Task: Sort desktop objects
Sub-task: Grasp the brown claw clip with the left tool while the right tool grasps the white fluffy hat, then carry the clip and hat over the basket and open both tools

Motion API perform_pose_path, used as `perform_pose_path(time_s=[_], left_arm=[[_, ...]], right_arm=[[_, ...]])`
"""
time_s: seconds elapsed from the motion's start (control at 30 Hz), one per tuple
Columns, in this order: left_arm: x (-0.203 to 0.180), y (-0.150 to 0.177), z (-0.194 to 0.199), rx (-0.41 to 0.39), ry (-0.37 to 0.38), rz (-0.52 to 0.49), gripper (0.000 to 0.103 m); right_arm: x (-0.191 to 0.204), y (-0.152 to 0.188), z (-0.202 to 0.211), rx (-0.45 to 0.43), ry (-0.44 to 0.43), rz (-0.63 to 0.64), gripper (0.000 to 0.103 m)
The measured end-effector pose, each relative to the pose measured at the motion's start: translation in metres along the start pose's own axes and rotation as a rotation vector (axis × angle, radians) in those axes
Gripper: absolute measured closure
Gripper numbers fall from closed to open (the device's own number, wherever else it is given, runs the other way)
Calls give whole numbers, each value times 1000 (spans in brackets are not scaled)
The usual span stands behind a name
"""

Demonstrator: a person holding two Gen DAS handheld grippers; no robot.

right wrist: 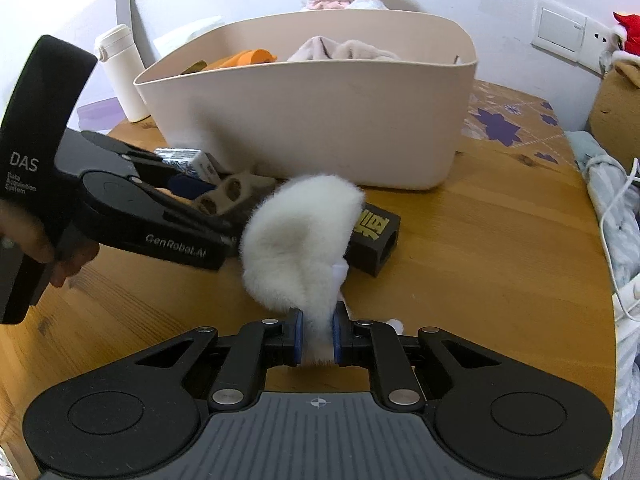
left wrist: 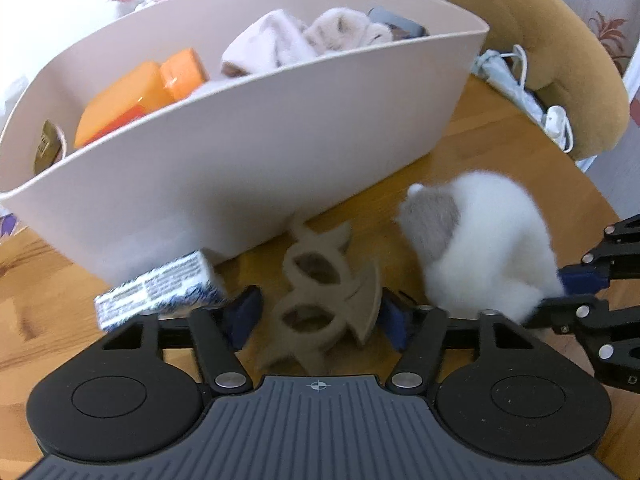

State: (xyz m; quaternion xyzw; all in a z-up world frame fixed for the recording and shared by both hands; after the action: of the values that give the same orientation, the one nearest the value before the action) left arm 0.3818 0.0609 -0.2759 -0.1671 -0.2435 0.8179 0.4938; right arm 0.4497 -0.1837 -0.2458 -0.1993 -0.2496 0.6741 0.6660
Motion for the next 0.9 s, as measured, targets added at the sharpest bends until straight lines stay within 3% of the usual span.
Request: perform_pose_path(time_s=[0.27,0.47,0.9], left_arm=[[-5,5,5,4,-30,-49,54],[-9,14,28,-11,-1,-29,54],[5,13,84,-65,-33,-50,54]], right_arm=[[3,-5,10,-44,-20,-21,91],[3,-10,24,-74,-29,-42,91],[1,-31,81,-203,-29,-98,91]])
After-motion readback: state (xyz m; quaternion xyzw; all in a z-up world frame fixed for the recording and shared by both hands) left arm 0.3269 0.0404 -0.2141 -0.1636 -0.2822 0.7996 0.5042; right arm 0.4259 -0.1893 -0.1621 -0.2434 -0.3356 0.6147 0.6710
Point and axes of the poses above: each gripper's, at about its wrist camera, not at the fingertips, and z roughly against the way its jaws point, x to its left, y to its underside, the point moved 8 cm from there along -z, roughly the way its jaws point, and after that the axes turned 10 degrees about z, right-handed, at the moved point
